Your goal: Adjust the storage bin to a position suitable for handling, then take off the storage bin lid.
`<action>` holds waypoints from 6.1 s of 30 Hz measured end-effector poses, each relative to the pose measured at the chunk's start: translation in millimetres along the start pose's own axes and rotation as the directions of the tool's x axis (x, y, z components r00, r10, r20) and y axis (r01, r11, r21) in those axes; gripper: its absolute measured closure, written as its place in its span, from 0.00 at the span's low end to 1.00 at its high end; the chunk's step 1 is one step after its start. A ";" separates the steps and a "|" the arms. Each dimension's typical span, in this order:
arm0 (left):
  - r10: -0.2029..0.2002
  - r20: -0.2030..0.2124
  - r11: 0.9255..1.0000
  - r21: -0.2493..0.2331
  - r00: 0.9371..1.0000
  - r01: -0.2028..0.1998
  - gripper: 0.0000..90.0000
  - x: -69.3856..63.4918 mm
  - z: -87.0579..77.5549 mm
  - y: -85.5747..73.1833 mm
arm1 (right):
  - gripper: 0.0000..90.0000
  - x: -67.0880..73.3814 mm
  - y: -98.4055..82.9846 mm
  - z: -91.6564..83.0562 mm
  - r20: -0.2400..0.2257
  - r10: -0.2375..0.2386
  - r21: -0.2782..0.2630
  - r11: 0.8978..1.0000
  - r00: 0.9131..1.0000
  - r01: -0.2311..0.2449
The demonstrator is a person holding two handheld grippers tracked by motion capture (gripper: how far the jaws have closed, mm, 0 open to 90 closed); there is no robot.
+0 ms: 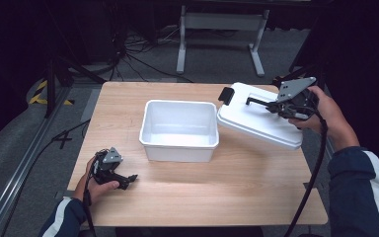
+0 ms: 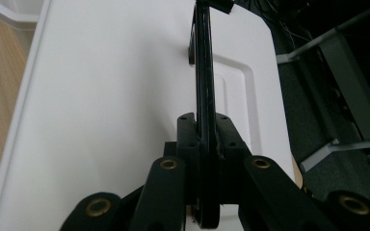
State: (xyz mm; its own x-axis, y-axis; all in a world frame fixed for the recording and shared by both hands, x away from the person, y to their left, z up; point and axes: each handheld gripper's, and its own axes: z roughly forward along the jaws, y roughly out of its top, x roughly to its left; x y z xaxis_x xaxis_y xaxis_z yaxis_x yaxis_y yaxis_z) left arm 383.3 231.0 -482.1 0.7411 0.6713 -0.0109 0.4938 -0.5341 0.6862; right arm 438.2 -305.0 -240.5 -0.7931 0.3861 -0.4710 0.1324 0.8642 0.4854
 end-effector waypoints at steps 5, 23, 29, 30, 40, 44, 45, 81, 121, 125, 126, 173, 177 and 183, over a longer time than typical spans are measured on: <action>-0.006 0.003 1.000 0.001 1.000 0.006 0.01 -0.3 0.1 -0.1 | 0.94 -2.0 -14.4 0.1 0.000 0.029 0.007 1.000 1.000 -0.029; 0.009 -0.004 1.000 -0.001 1.000 -0.009 0.01 0.6 0.0 0.2 | 0.94 4.9 -44.2 33.8 -0.030 0.068 0.059 0.996 0.997 -0.066; 0.001 0.000 1.000 0.000 1.000 -0.001 0.01 0.1 0.0 0.0 | 0.94 9.4 -52.6 49.4 -0.053 0.088 0.069 0.994 0.995 -0.084; 0.000 0.000 1.000 0.000 1.000 0.000 0.01 0.0 0.0 0.0 | 0.94 9.8 -54.1 51.7 -0.056 0.091 0.070 0.994 0.994 -0.087; 0.001 0.000 1.000 0.000 1.000 -0.001 0.01 0.0 0.0 0.0 | 0.94 15.9 -62.2 74.0 -0.083 0.122 0.078 0.990 0.989 -0.115; 0.001 0.000 1.000 0.000 1.000 -0.001 0.01 0.0 0.0 0.0 | 0.94 17.2 -63.2 85.4 -0.094 0.123 0.086 0.990 0.988 -0.115; 0.005 -0.005 1.000 -0.002 1.000 -0.005 0.01 0.4 0.0 0.1 | 0.94 18.0 -63.2 88.2 -0.098 0.123 0.090 0.989 0.988 -0.115; -0.007 0.006 1.000 0.001 1.000 0.007 0.01 -0.4 0.2 -0.2 | 0.76 28.7 -83.5 123.7 -0.104 0.258 0.102 0.963 0.960 -0.248; -0.003 0.005 1.000 -0.003 1.000 0.003 0.01 0.2 -0.8 -1.2 | 0.44 52.8 -83.9 85.6 -0.080 0.337 0.013 0.941 0.938 -0.337; -0.002 0.011 1.000 0.001 1.000 0.002 0.01 0.4 -0.8 -1.2 | 0.42 56.6 -85.2 80.7 -0.071 0.336 0.003 0.942 0.939 -0.337; -0.001 0.005 1.000 -0.003 1.000 0.001 0.01 0.3 -0.8 -1.2 | 0.40 59.3 -86.7 77.3 -0.063 0.337 -0.008 0.941 0.939 -0.339; -0.002 0.005 1.000 0.000 1.000 0.002 0.01 0.1 -1.1 -1.3 | 0.35 121.5 -152.3 44.3 0.014 0.374 -0.052 0.927 0.927 -0.373; -0.005 0.009 1.000 0.004 1.000 0.005 0.01 -0.1 -1.4 -1.3 | 0.35 126.8 -156.7 47.9 0.003 0.375 -0.053 0.926 0.927 -0.375; -0.005 0.009 1.000 0.004 1.000 0.005 0.01 -0.1 -1.4 -1.3 | 0.35 133.9 -164.5 54.6 -0.010 0.383 -0.041 0.923 0.924 -0.383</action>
State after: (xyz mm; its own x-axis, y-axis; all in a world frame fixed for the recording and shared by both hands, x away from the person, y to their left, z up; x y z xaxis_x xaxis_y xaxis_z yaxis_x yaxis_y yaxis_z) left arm 382.0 232.4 -482.0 0.7426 0.6694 -0.0210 0.4996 -0.5328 0.6830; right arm 342.7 -377.8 -423.7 -0.6877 0.6846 -0.2419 0.4016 0.6362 0.6588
